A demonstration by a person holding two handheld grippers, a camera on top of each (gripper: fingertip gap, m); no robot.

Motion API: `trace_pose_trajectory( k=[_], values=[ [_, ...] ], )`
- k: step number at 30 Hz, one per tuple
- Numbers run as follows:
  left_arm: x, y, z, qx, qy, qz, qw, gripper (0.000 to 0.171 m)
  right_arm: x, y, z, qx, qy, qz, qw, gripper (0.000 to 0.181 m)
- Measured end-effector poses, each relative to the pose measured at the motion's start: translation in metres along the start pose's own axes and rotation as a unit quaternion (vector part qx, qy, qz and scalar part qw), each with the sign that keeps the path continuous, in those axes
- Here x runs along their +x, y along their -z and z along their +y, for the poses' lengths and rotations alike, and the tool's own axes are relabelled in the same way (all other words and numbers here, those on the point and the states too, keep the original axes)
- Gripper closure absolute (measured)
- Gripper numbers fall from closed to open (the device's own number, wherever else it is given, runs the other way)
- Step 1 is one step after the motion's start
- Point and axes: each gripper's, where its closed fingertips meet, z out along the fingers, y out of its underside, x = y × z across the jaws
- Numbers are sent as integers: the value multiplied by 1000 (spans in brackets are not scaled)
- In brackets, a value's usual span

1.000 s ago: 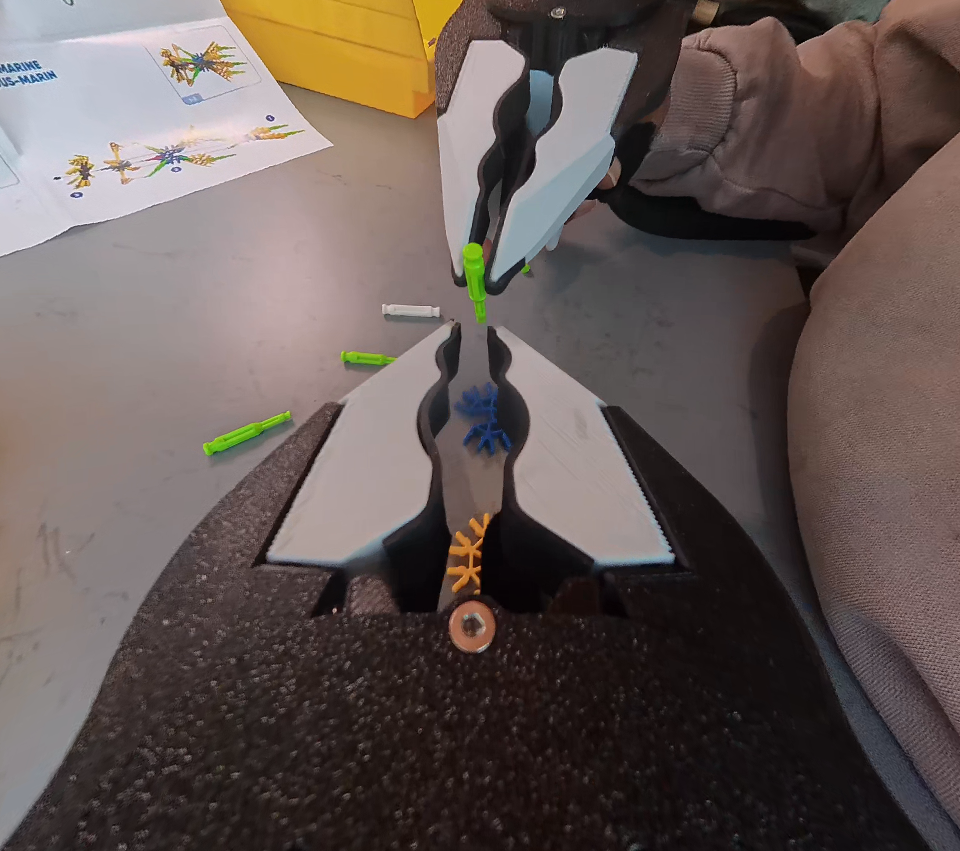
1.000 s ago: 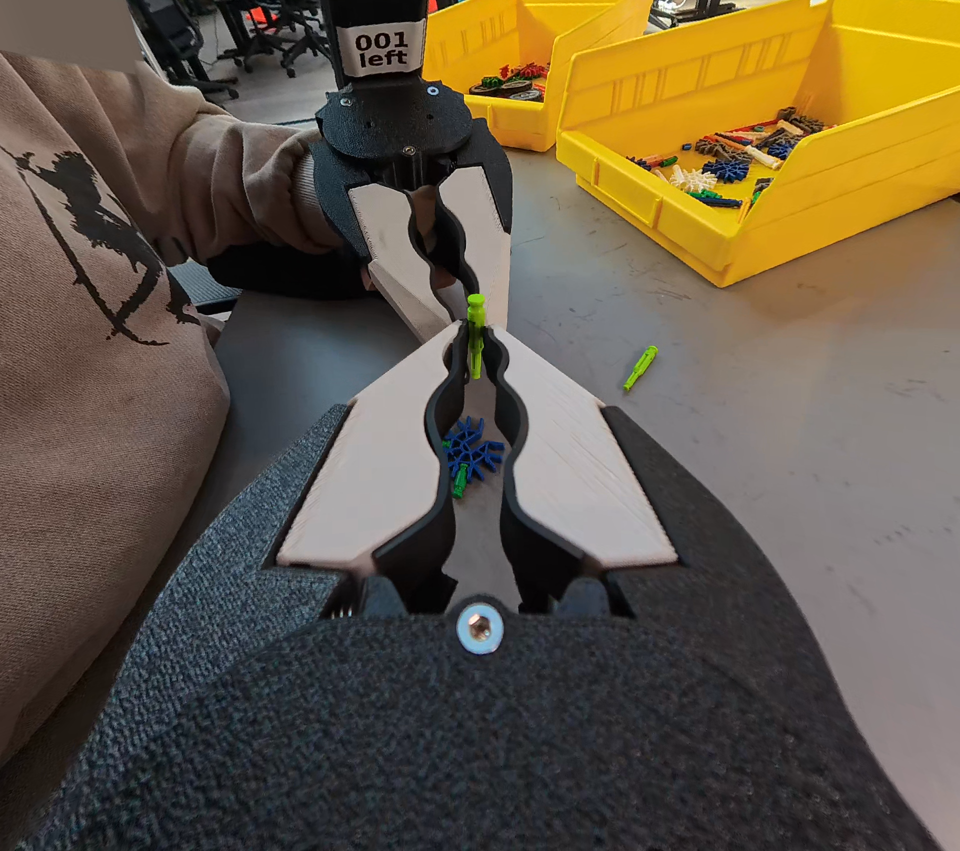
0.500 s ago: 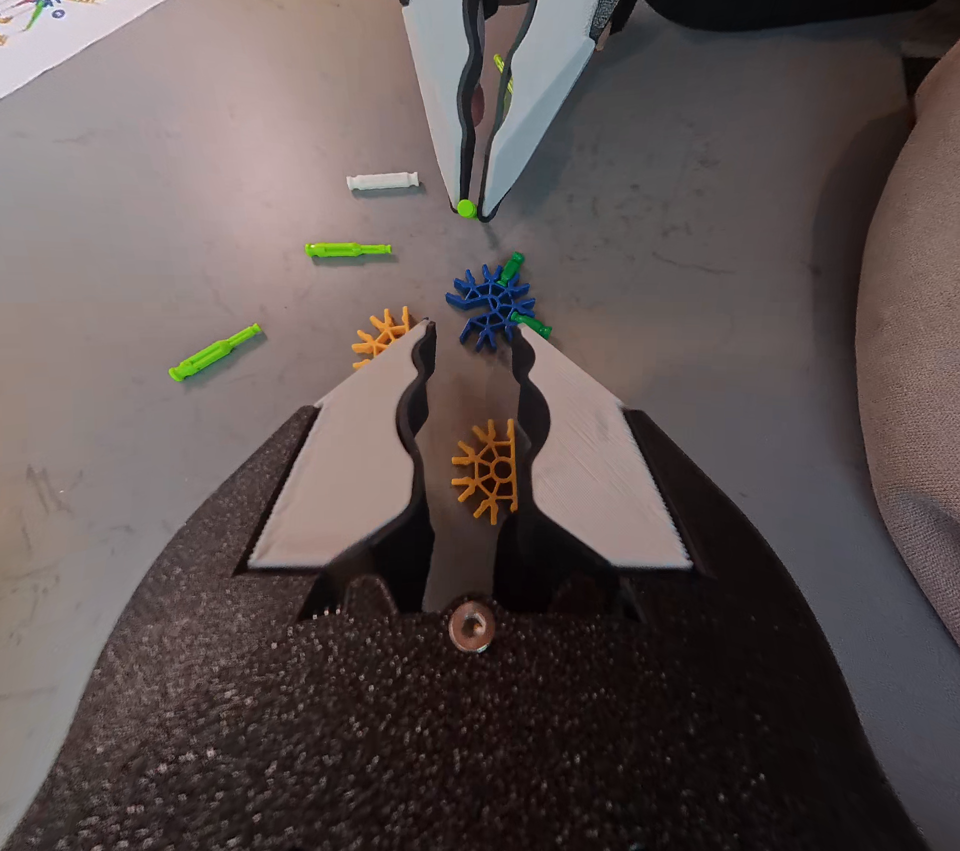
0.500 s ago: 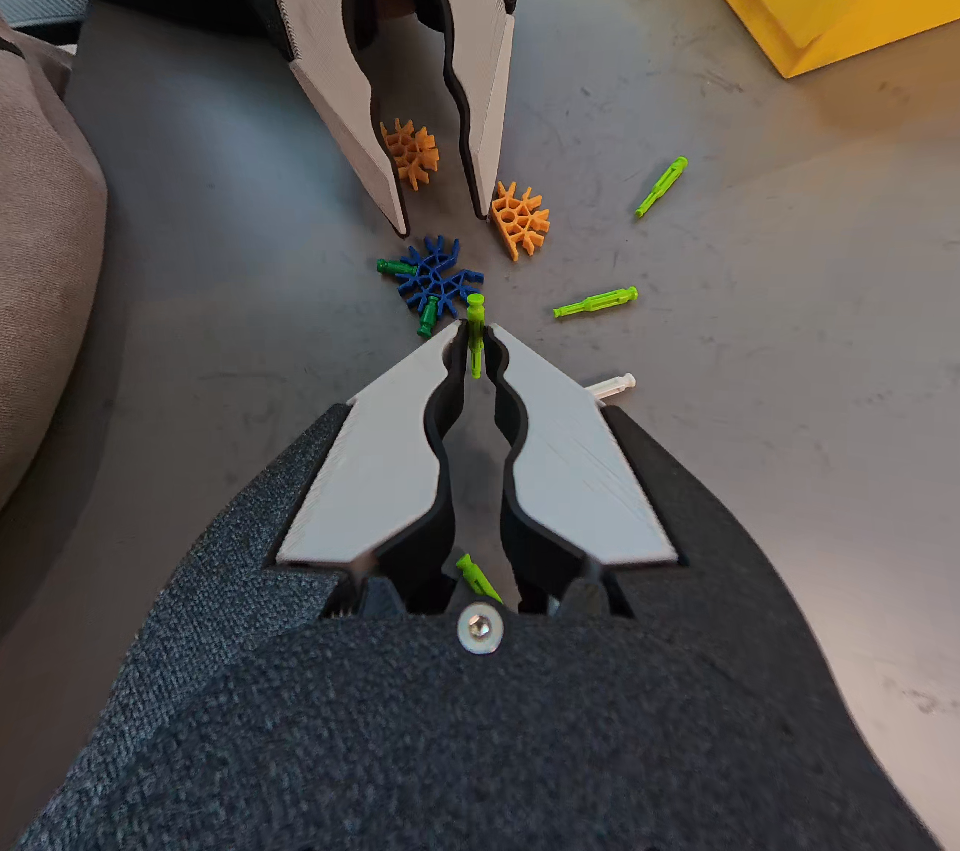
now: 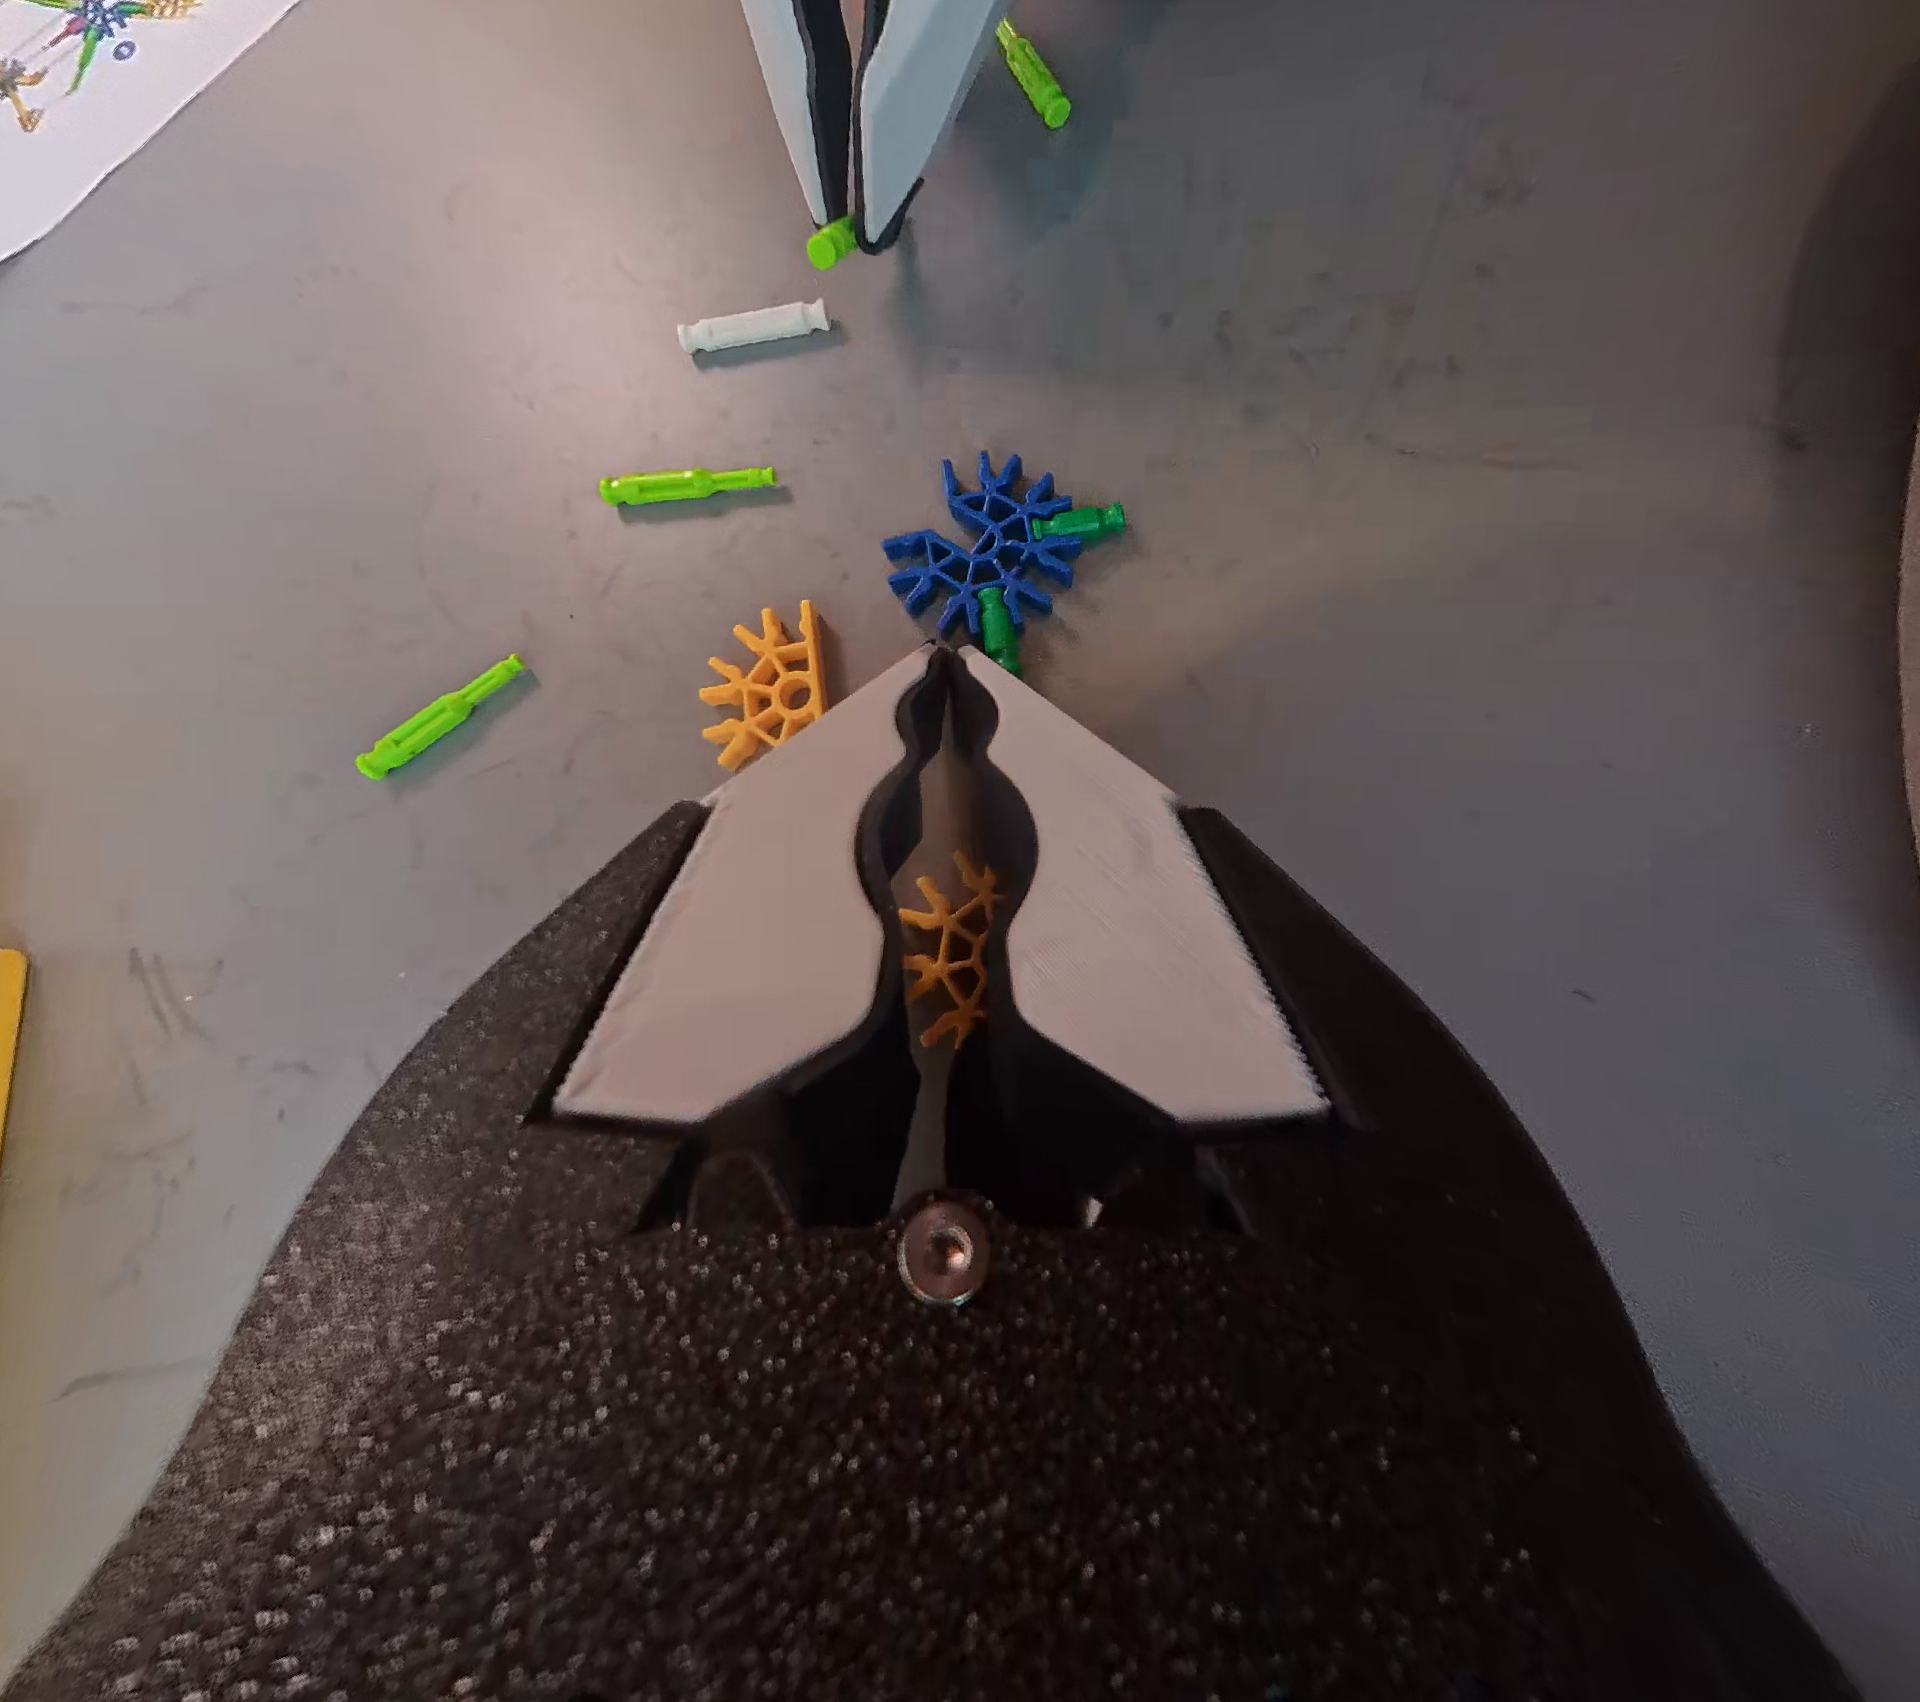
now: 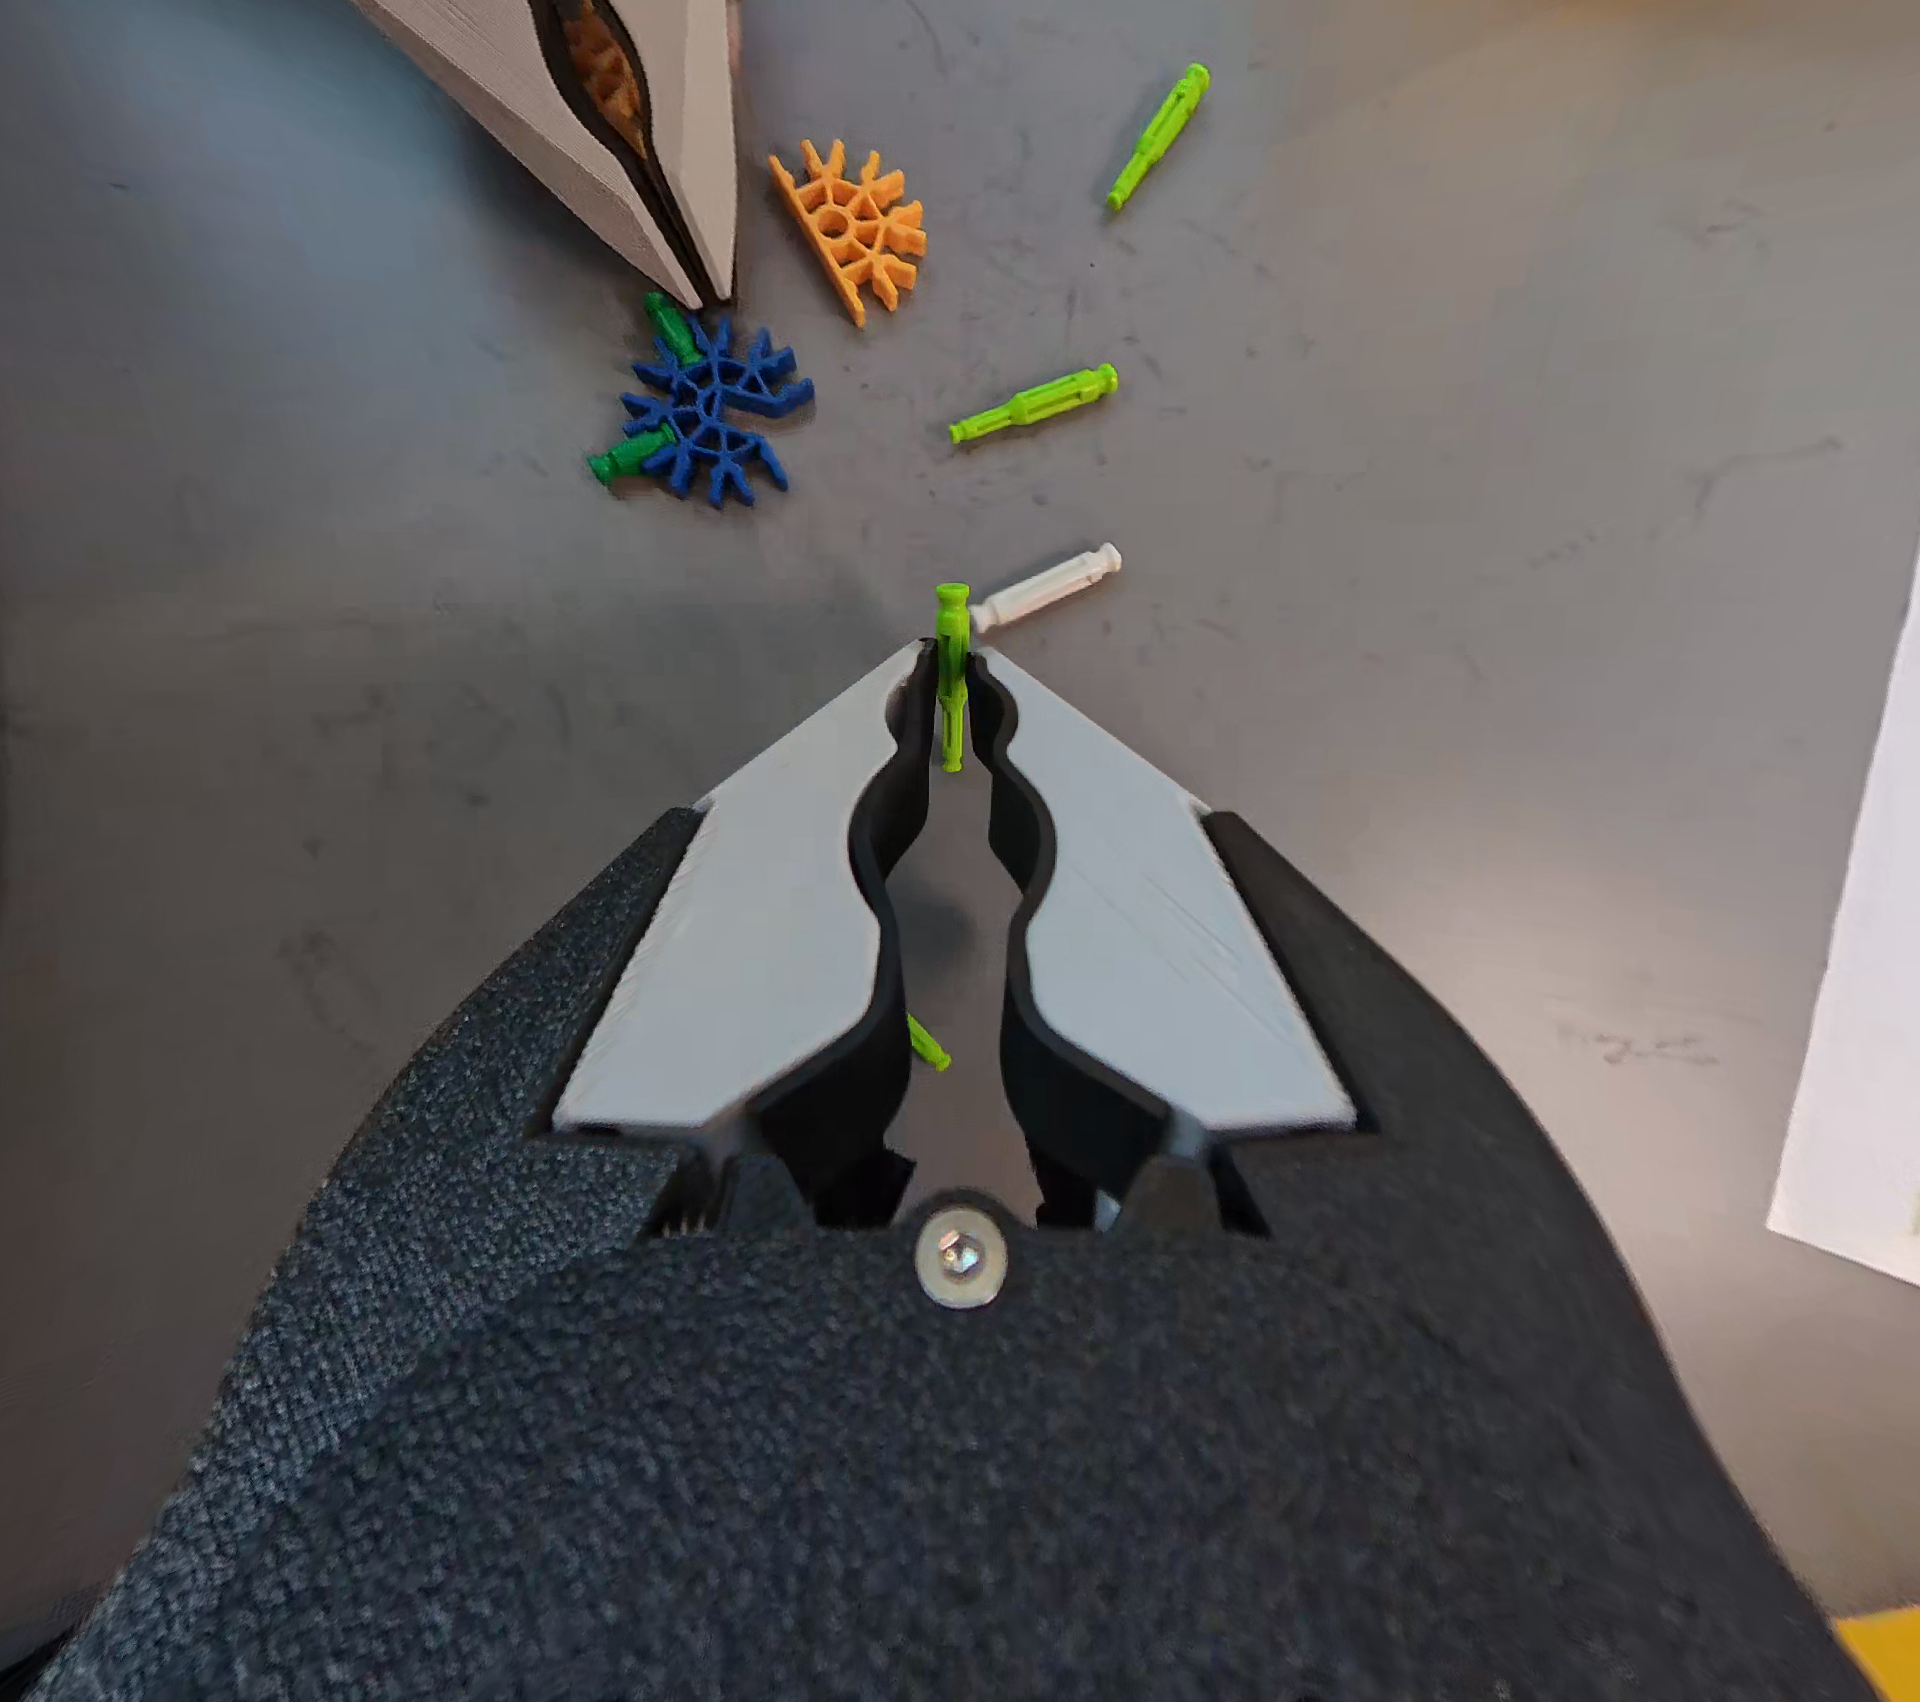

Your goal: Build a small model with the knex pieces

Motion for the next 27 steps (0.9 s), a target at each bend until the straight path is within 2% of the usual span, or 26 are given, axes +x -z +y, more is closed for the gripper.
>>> trace_pose_trajectory(
  k=[3, 7, 9, 12, 16, 19, 22, 24, 25, 27],
  values=[
    [0, 0, 0, 0, 4, 2, 1000, 171, 10, 1, 17, -42, 8, 28, 999, 178],
    [1, 1, 0, -1, 6, 6, 1000, 171, 9, -2, 16, -39, 6, 25, 999, 177],
    [5, 3, 1, 0, 11, 24, 1000, 171, 11, 0, 17, -36, 3, 26, 999, 169],
    [12, 13, -3, 22, 13, 59, 998, 165, 17, 7, 4, 5, -18, 31, 999, 165],
    [-20, 36, -17, 78, 68, 15, 994, 163, 13, 13, -16, 60, -21, 20, 998, 164],
    [-41, 35, -5, 58, 97, -29, 993, 152, -4, 4, -17, 52, 2, -9, 999, 160],
    [-38, 20, 6, 22, 105, -26, 994, 138, -15, -4, -14, 35, 25, -28, 999, 159],
    [-36, 10, 13, -5, 99, -32, 995, 139, -18, -6, -13, 33, 28, -33, 999, 159],
    [-34, 9, 11, -2, 93, -27, 995, 147, -18, -7, -14, 35, 27, -34, 998, 159],
    [-31, 8, 9, -4, 86, -23, 996, 150, -20, -7, -17, 42, 28, -36, 998, 159]
  ],
)
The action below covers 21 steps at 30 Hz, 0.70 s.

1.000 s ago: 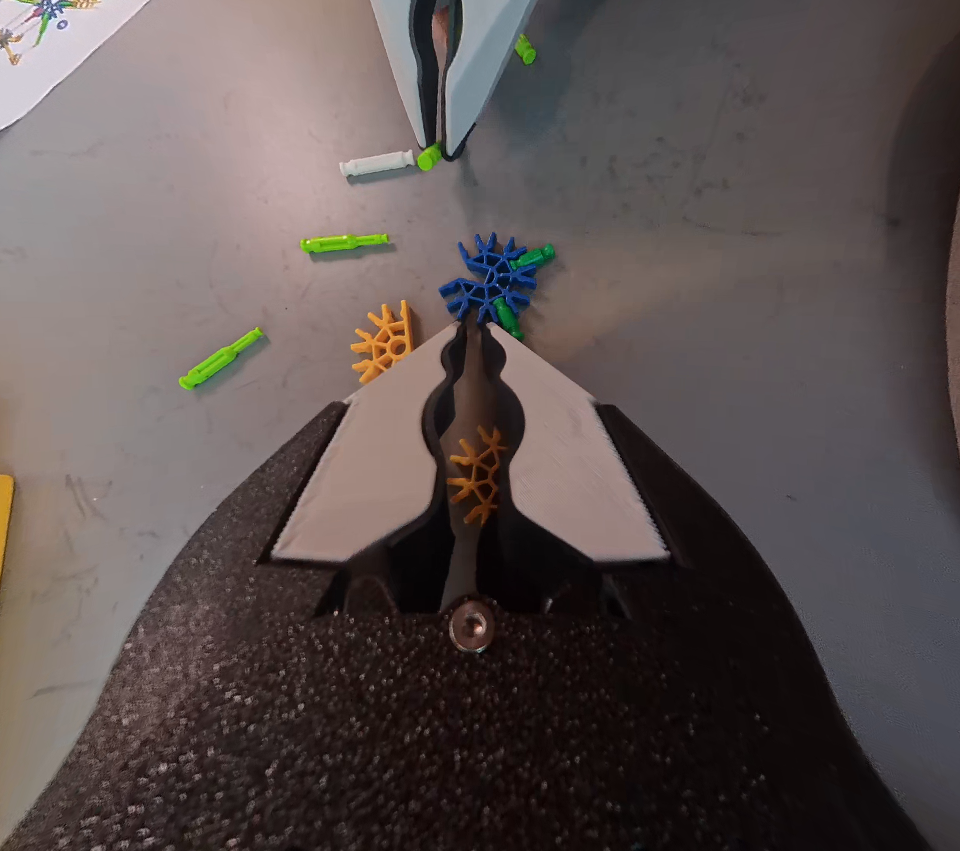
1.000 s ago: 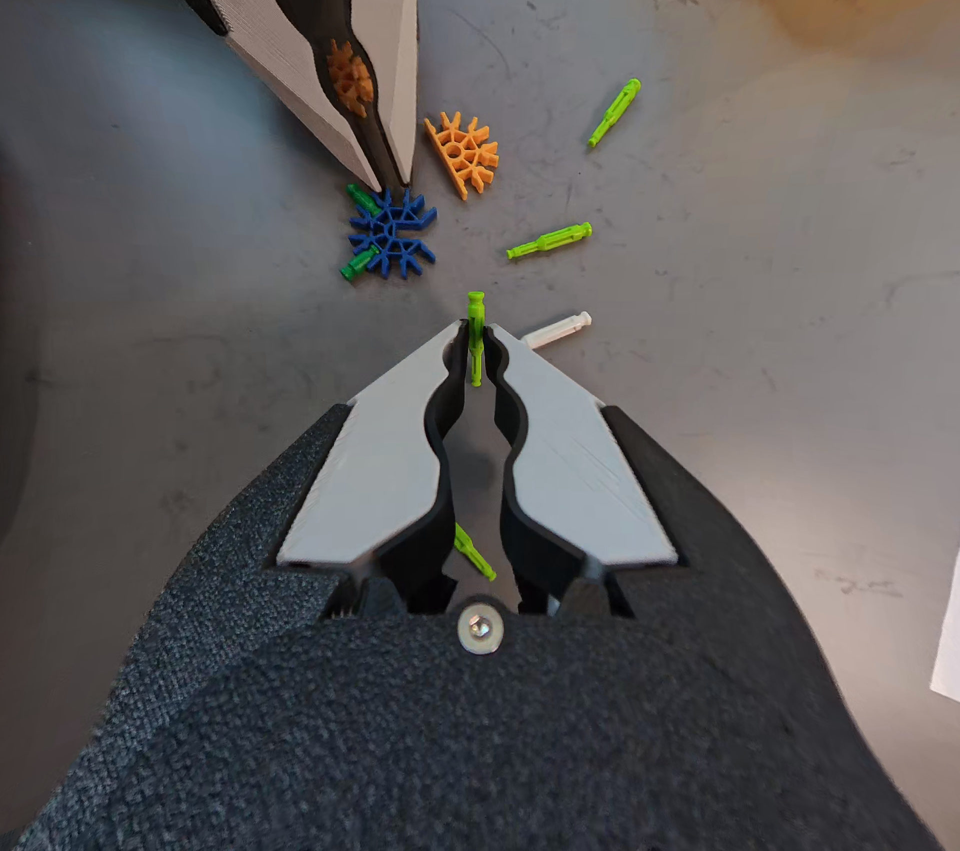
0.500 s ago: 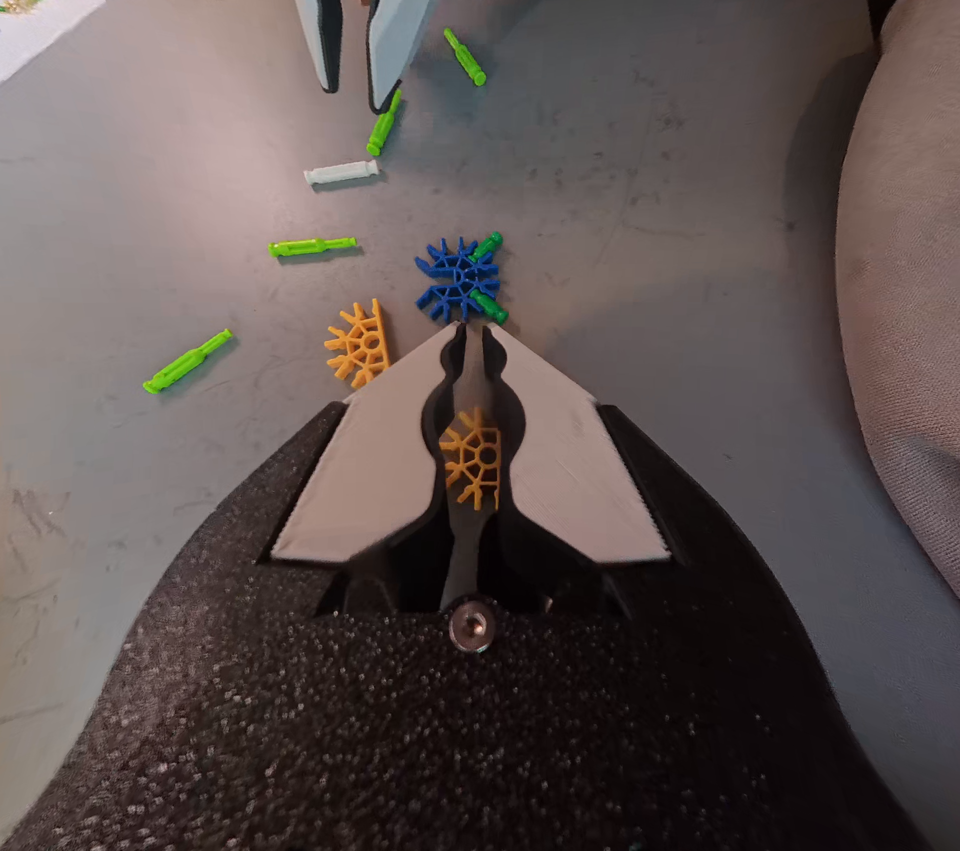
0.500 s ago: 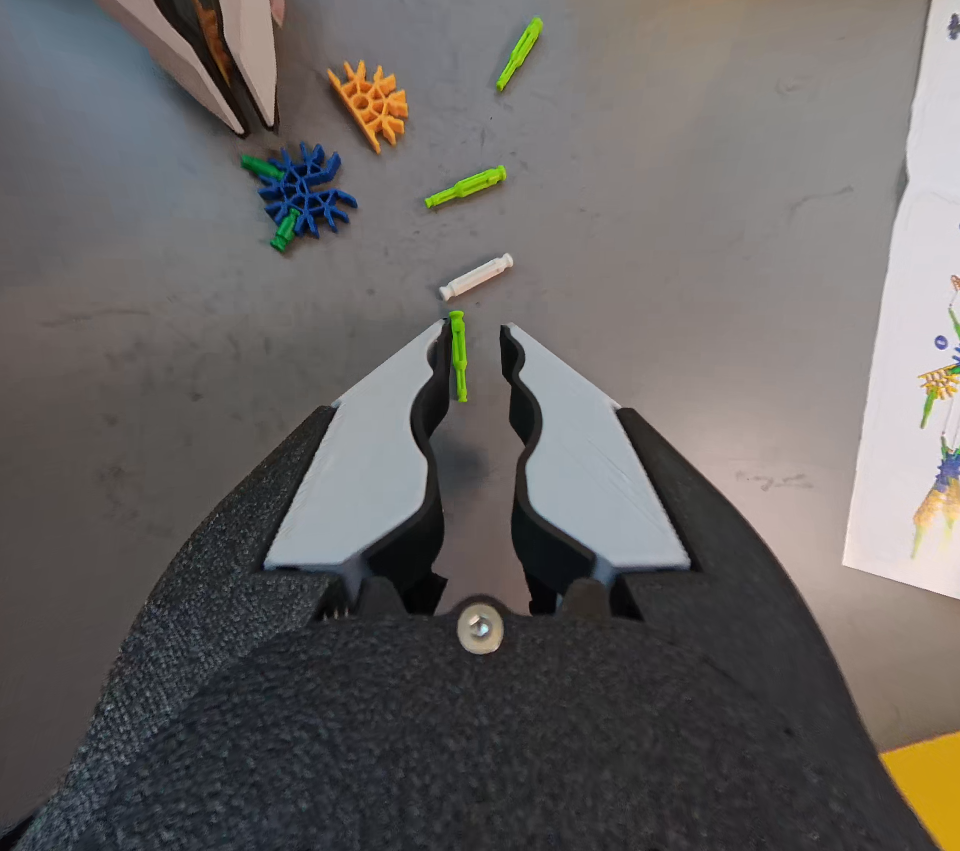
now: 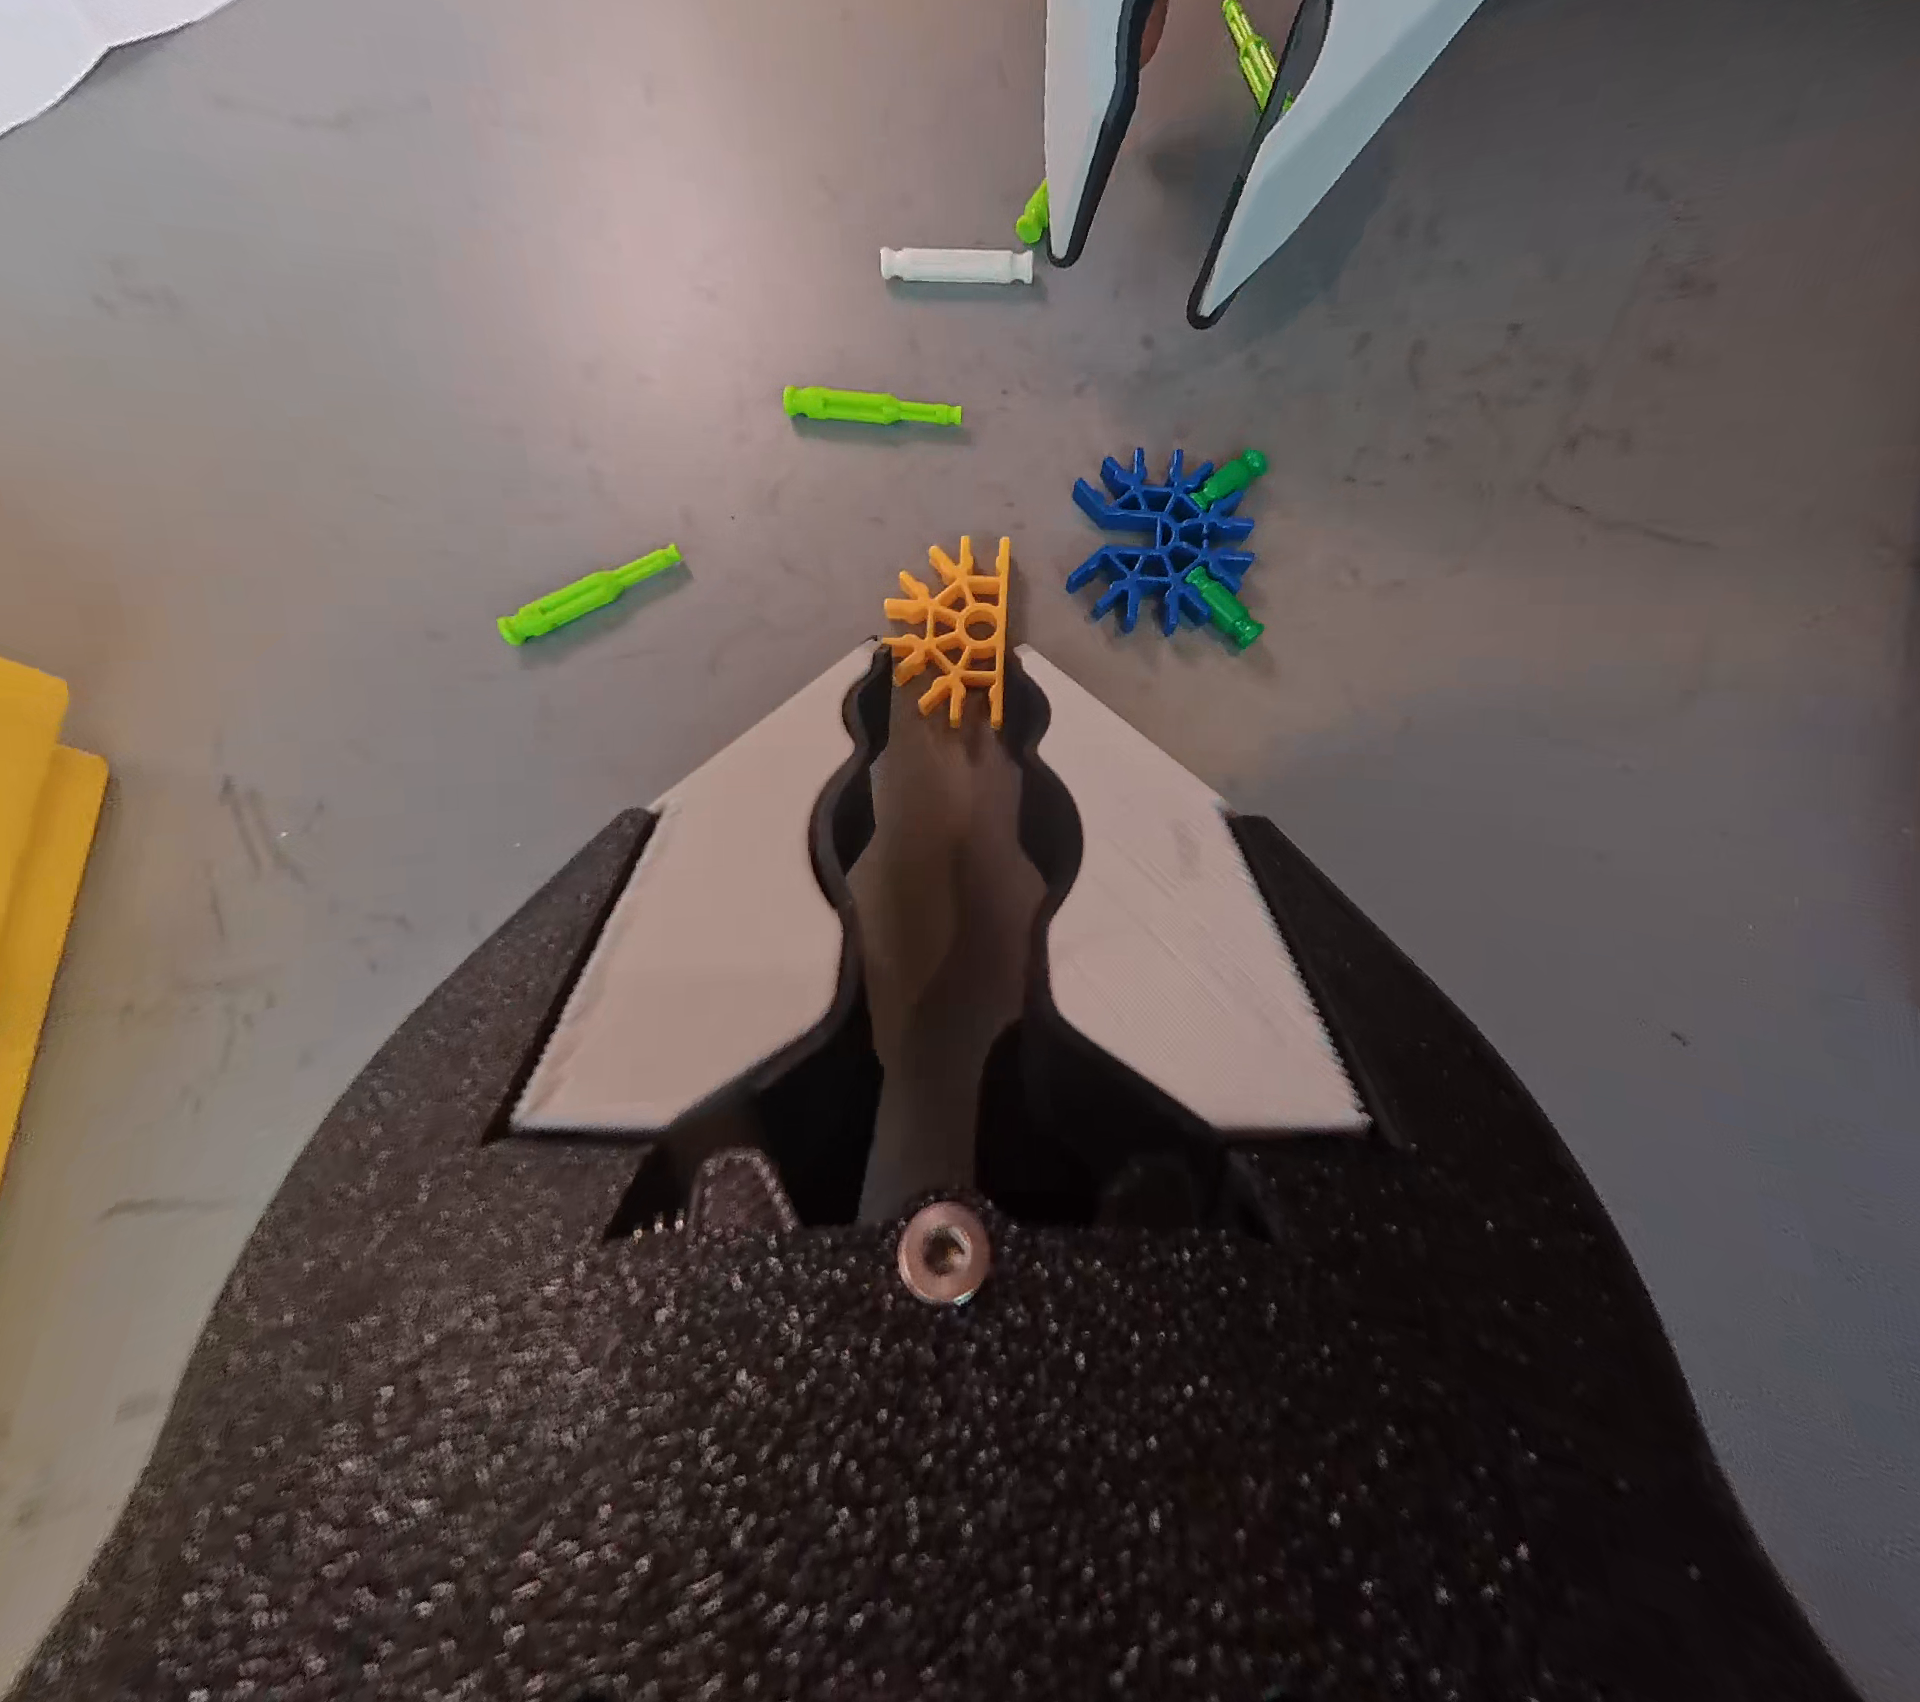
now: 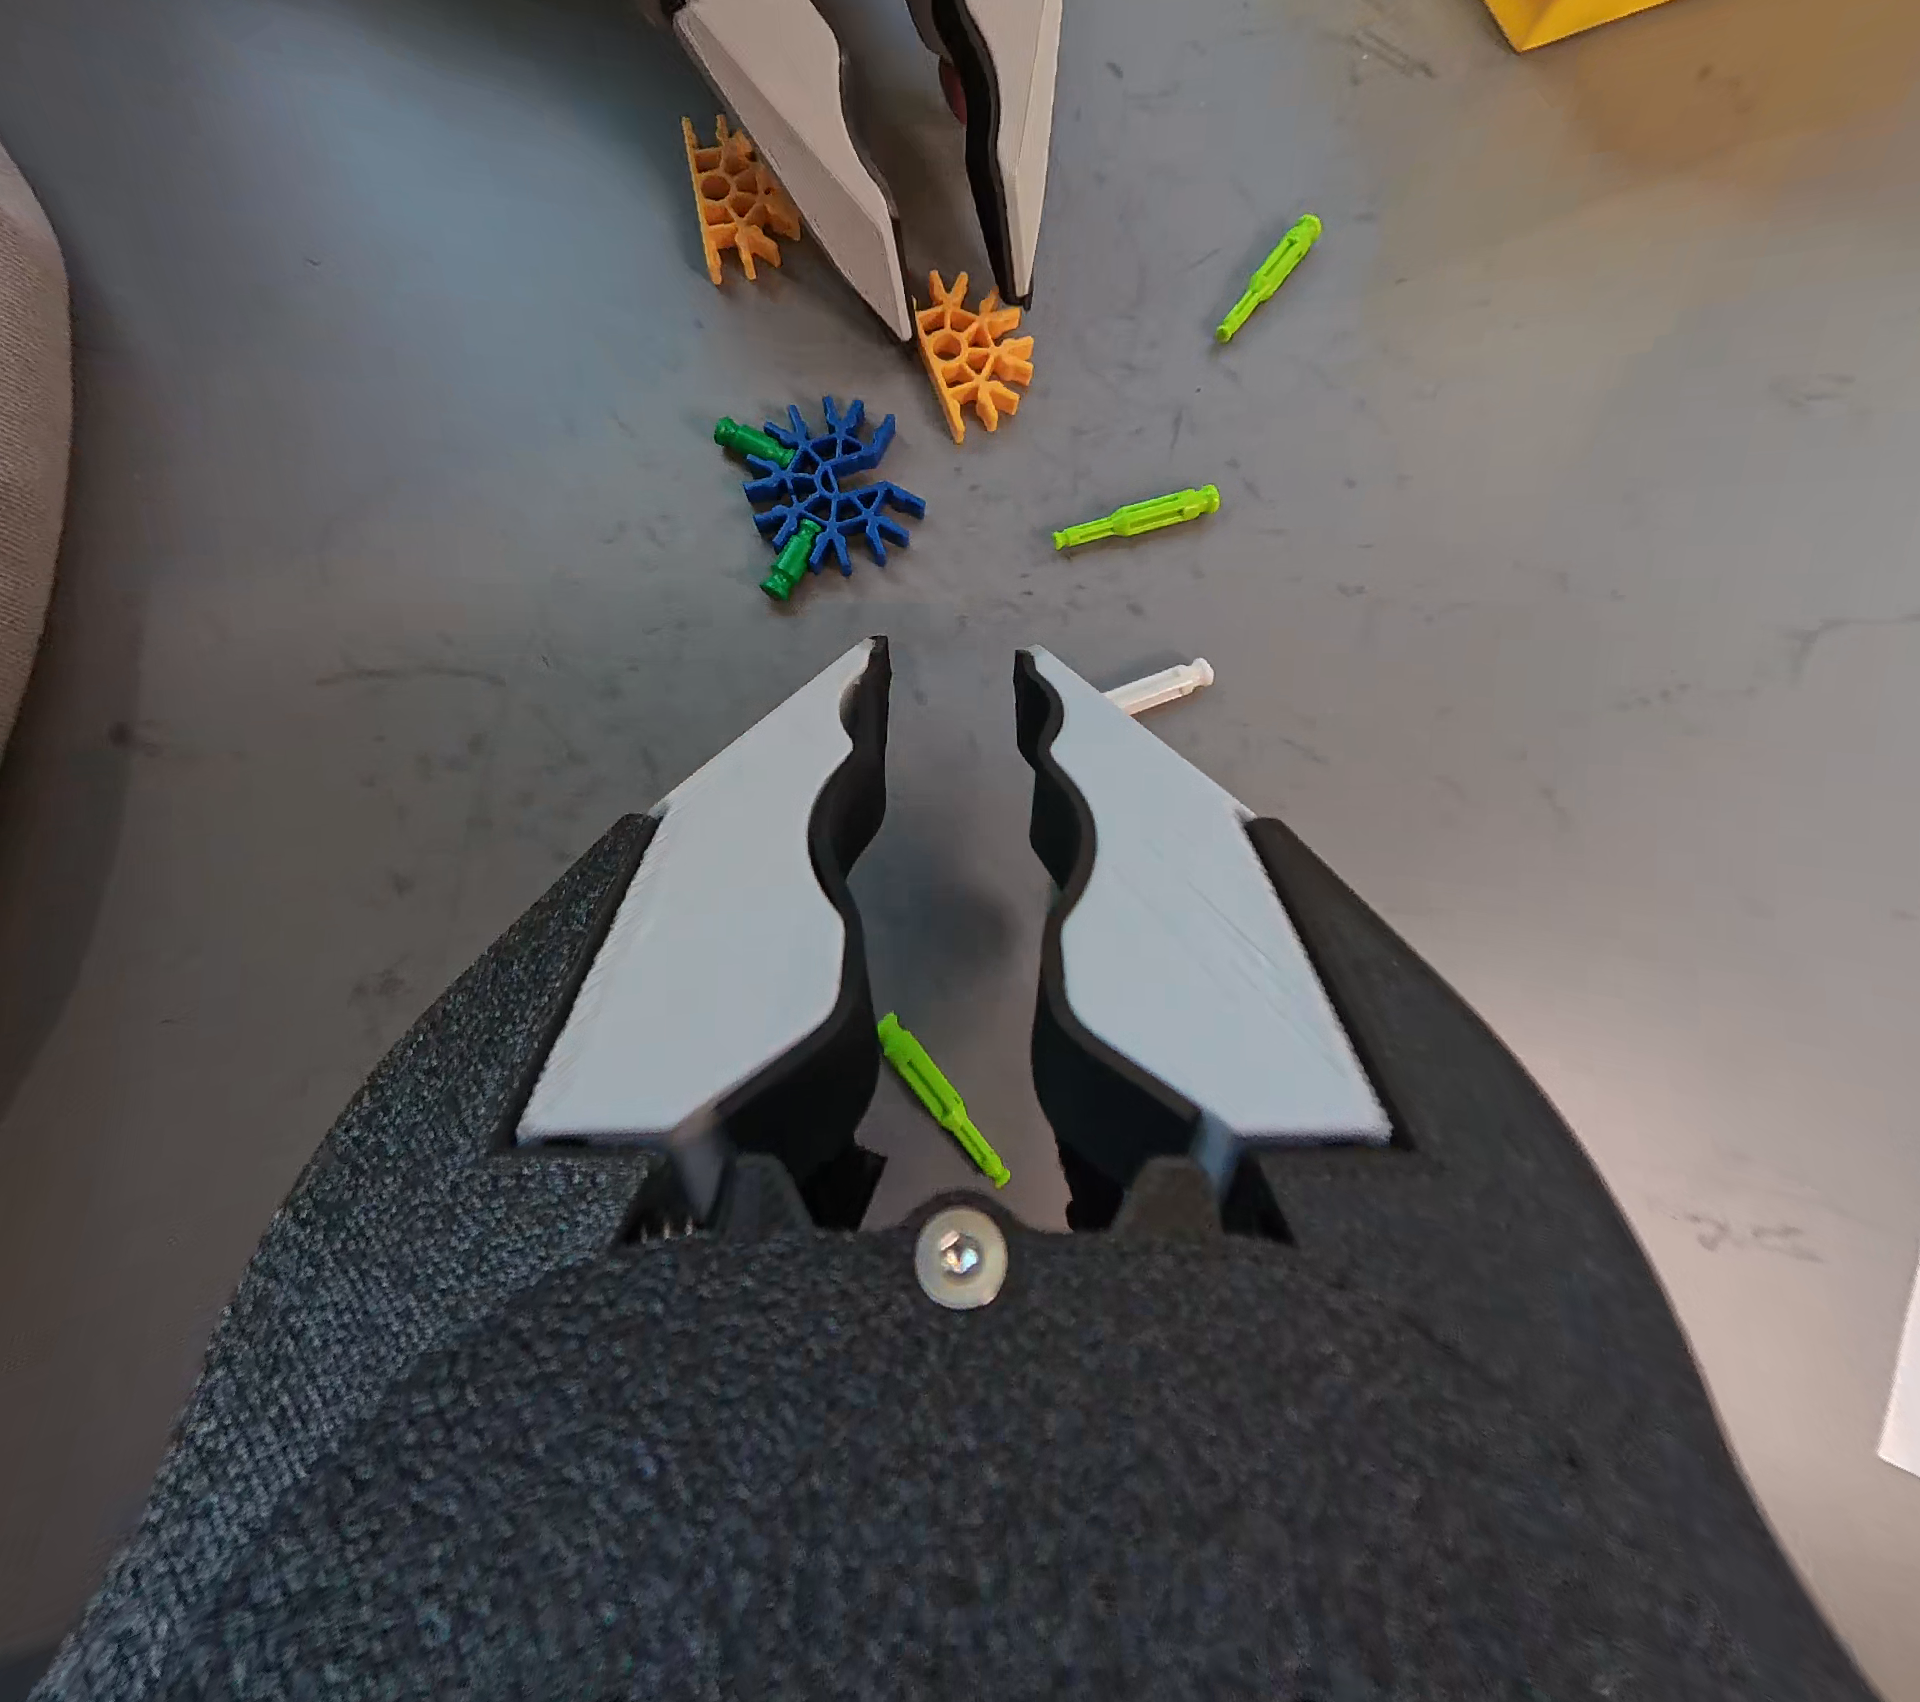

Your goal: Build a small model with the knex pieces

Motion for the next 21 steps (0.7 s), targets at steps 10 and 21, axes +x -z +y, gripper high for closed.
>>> trace_pose_trajectory(
  k=[10, 21],
  values=[
    [38, 20, -38, 111, -21, 97, 989, 151, -27, 2, -51, 126, 69, -22, 989, 145],
    [52, 27, -53, 151, 58, 187, 969, 151, -45, 9, -61, 152, 156, -13, 976, 181]
  ],
)
